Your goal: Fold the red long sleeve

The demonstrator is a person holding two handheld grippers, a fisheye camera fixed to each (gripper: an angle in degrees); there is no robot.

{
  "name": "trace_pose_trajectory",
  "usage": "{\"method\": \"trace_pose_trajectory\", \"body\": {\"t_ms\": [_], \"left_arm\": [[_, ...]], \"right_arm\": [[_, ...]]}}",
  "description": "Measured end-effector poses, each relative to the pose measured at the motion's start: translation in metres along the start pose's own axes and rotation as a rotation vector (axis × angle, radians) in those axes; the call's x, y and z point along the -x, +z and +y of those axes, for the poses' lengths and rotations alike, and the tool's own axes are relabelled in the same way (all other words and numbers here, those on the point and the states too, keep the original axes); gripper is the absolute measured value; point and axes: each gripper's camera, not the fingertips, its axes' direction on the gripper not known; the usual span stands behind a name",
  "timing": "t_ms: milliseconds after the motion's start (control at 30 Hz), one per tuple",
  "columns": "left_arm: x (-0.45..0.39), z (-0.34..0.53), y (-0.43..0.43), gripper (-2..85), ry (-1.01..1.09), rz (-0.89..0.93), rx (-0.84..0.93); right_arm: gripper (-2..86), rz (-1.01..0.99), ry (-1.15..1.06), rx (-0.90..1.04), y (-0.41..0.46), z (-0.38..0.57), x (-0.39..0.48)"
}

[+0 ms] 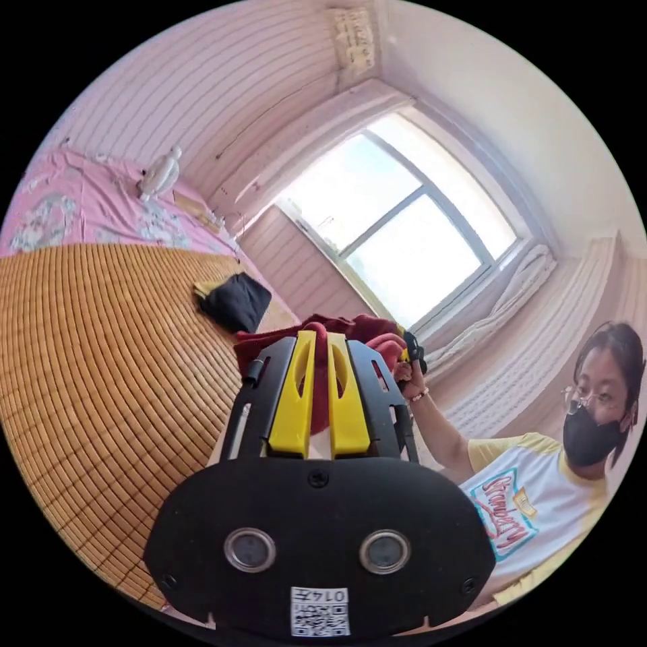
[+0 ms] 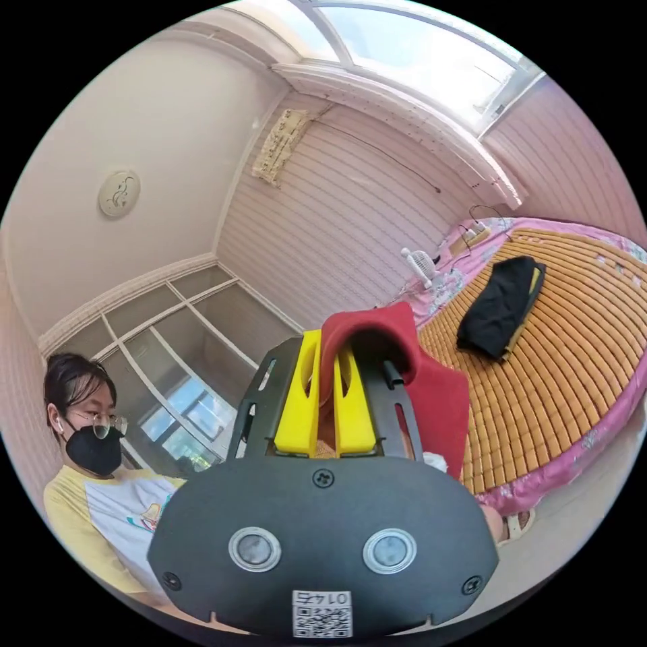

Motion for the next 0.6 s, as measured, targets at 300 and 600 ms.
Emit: {"method": "trace_pose_trajectory", "body": {"t_ms": [300,600], "left_arm": [[-0.216,-0.030,-0.211,0.6,0.493,-0.369,-0.521],[-0.091,0.166,-0.166,1.7,0.144,-0.417,-0.194]], "right_arm": [[-0.3,-0.289,-0.356,-0.069,0.144,-0.074,0.144],[-0.2,0.117,-0.171,0.313,0.159,0.082,0.006]]}}
